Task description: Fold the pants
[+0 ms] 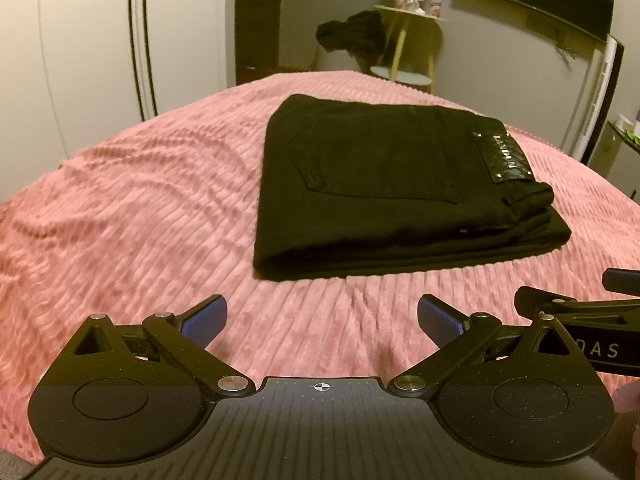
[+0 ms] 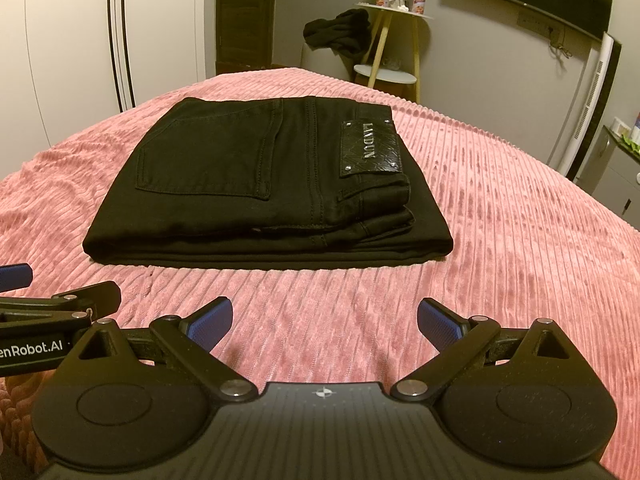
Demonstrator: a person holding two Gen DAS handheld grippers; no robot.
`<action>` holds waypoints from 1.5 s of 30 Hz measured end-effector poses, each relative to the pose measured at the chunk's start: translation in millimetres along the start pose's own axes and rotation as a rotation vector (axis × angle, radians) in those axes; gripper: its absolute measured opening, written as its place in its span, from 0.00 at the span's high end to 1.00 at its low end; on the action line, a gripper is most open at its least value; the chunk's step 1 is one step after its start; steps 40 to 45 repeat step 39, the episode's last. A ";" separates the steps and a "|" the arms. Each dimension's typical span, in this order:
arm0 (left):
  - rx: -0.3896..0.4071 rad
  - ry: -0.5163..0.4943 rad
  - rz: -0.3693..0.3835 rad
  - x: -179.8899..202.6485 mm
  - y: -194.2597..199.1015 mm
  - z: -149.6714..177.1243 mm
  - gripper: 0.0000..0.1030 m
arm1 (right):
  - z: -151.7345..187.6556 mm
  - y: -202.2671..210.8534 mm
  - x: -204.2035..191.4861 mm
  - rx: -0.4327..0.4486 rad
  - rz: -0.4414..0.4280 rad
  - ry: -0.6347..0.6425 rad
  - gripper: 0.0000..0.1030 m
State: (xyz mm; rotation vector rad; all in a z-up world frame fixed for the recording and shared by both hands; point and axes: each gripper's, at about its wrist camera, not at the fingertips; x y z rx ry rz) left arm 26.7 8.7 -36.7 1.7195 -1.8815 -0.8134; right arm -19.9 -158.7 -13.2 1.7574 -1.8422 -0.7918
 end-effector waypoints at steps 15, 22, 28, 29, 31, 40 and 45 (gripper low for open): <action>0.003 -0.007 0.021 1.8 0.2 0.6 0.00 | 0.8 0.0 0.3 -0.003 0.001 -0.003 0.04; 0.006 -0.012 0.028 2.1 0.4 0.8 0.00 | 1.4 0.3 1.8 -0.005 0.000 -0.002 0.04; 0.009 -0.008 0.049 1.8 1.0 0.8 0.00 | 1.3 -0.1 2.5 -0.006 0.001 0.000 0.04; 0.008 -0.006 0.055 1.5 0.7 0.9 0.00 | 1.4 -0.1 2.9 -0.007 0.001 0.000 0.04; 0.009 -0.004 0.065 1.6 1.1 1.3 0.00 | 1.7 0.0 2.9 -0.007 0.001 0.000 0.04; 0.011 -0.018 0.048 3.1 1.4 2.0 0.00 | 1.7 -0.7 3.7 -0.009 0.004 0.003 0.04; 0.011 -0.018 0.048 3.1 1.4 2.0 0.00 | 1.7 -0.7 3.7 -0.009 0.004 0.003 0.04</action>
Point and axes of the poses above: each gripper's, at about its wrist camera, not at the fingertips, and y roughly against the way its jaws point, x to its right, z to its underside, and after that the axes turned 9 degrees about -y, right-handed
